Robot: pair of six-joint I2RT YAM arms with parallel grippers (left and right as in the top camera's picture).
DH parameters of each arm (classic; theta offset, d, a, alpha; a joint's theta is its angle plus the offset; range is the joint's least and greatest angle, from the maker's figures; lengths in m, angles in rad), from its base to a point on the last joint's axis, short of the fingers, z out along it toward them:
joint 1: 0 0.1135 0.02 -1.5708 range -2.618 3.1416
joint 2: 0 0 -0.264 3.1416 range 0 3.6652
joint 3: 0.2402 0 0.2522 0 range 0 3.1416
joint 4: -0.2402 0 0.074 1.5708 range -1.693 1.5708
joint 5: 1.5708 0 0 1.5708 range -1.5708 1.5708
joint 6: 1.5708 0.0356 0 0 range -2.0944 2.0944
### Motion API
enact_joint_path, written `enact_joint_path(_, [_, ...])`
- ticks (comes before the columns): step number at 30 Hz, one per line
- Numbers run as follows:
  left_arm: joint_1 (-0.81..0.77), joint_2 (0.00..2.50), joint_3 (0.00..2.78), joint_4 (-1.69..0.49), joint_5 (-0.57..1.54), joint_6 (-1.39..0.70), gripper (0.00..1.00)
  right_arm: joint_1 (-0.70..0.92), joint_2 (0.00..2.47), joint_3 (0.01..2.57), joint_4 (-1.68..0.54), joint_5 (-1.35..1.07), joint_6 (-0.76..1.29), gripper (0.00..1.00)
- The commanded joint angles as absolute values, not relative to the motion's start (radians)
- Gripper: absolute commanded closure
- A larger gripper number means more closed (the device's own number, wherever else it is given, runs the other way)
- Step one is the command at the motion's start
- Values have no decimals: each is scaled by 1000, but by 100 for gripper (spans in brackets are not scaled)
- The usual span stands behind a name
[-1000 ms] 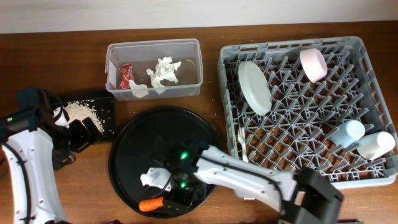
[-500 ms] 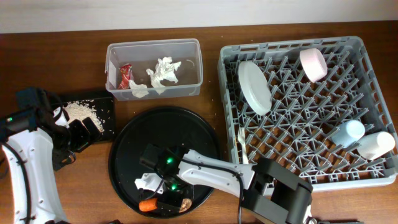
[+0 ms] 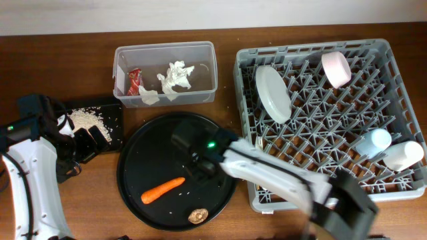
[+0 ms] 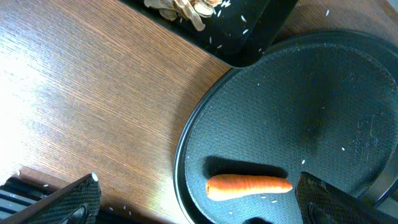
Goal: Sort waste into correct bins and load items into the dishwasher rack
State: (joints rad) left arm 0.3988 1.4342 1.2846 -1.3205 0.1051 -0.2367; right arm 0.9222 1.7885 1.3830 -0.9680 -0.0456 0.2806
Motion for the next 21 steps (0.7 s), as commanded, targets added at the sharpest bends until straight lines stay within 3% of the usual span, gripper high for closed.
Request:
enact_joint_path(1, [402,1427,1280,-1317,116,-250,1,931,1716,1406,-1071,-329,157,53])
enact_joint_path(8, [402,1427,1280,-1321,116,-250,1,1122,1774,1245,-935,-554,105,54])
enact_joint_path(21, [402,1427,1280,-1321,116,-250,1,1125,1817,1088,-749,-553,113,52])
